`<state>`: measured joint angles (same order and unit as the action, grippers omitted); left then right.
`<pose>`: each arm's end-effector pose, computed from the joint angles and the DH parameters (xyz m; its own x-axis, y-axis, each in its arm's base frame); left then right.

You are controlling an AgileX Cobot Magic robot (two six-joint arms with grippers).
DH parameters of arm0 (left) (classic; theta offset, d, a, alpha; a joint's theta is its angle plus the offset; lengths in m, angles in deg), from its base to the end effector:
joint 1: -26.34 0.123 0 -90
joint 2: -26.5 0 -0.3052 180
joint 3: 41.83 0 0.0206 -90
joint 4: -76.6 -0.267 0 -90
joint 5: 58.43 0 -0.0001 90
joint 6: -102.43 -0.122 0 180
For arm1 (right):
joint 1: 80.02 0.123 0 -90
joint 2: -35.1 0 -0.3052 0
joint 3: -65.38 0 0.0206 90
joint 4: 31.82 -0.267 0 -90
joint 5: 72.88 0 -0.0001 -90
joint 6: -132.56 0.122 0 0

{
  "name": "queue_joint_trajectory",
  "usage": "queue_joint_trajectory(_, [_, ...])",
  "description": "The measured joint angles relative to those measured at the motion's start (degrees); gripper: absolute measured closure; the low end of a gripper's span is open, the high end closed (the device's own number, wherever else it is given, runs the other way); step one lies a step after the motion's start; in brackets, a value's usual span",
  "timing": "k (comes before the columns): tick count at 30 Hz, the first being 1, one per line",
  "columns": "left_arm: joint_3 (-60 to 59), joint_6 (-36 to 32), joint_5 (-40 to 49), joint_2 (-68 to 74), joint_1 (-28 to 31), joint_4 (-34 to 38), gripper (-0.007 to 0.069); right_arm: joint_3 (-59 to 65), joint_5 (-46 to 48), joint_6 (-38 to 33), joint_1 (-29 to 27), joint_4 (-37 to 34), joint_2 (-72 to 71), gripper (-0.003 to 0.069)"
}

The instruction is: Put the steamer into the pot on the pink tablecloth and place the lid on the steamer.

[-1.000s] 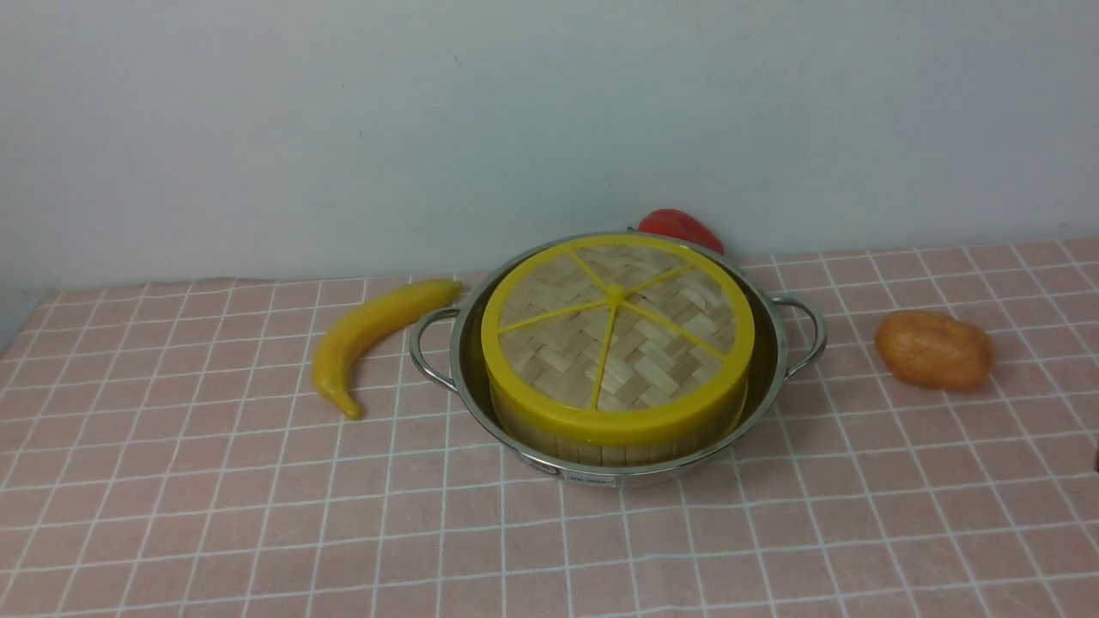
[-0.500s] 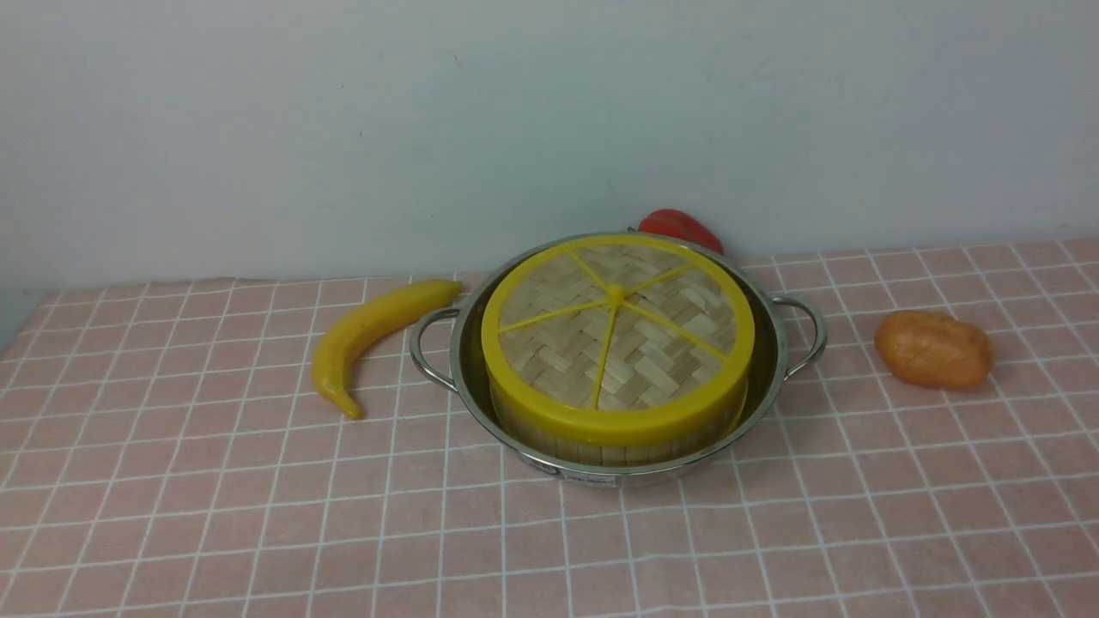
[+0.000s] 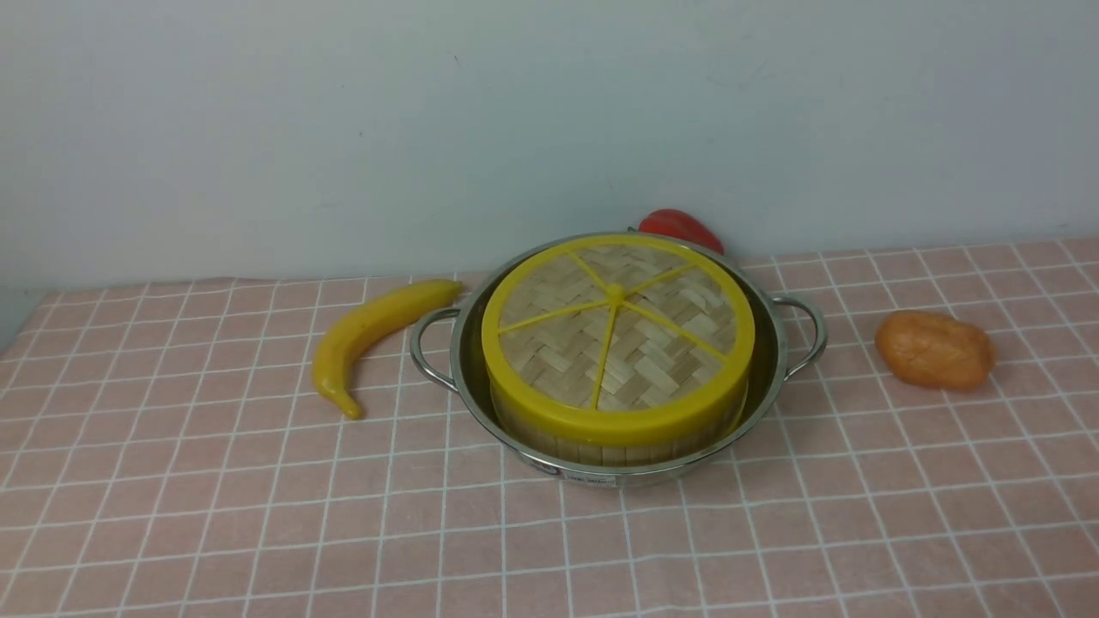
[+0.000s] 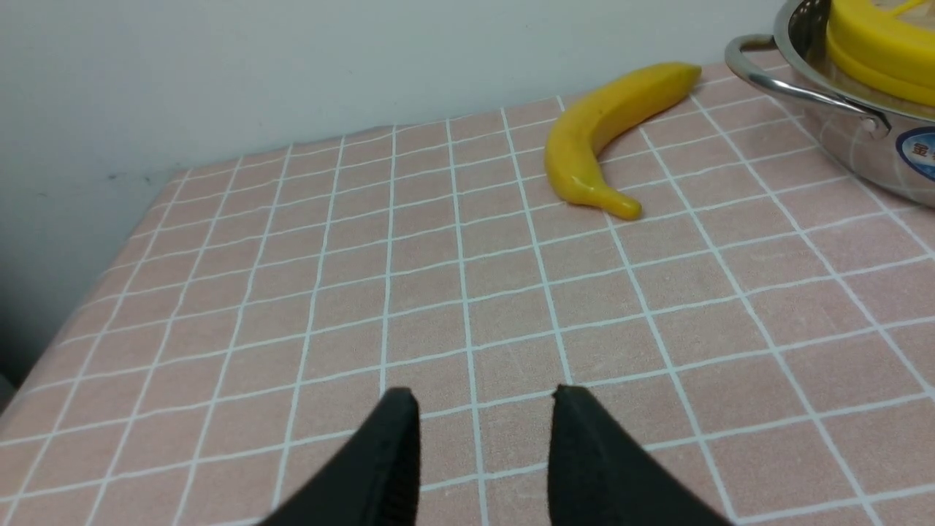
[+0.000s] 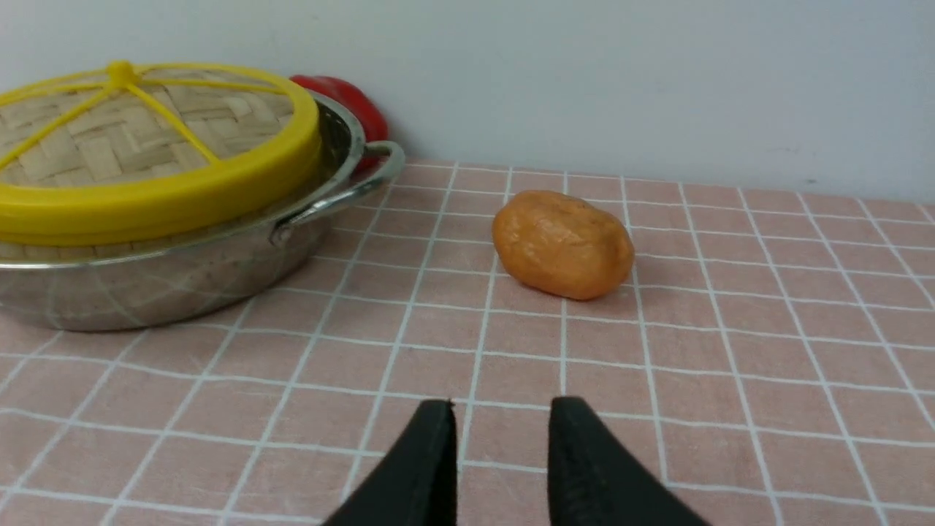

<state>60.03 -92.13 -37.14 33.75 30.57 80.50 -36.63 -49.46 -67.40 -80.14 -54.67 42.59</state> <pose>0.0786 0.0028 0.1685 -0.2898 0.1686 -0.9421 0.0049 0.9846 0.1747 0.0771 0.0187 0.1685 -0.2993 0.0210 -0.9539 -0.1392 0.9881 0.0654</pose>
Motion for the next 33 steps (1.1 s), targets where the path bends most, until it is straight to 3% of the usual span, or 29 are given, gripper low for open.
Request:
queue_joint_trajectory(15, [0.0, 0.0, 0.0, 0.0, 0.0, 0.0, 0.0382, 0.21, -2.03, 0.2, -0.05, 2.78, 0.0, 0.0414])
queue_joint_trajectory(23, [0.0, 0.0, 0.0, 0.0, 0.0, 0.0, 0.0382, 0.21, -2.08, 7.38, -0.05, 7.97, 0.0, 0.0414])
queue_joint_trajectory(33, [0.0, 0.0, 0.0, 0.0, 0.0, 0.0, 0.0382, 0.21, -2.95, 8.82, -0.05, 8.02, 0.0, 0.0414])
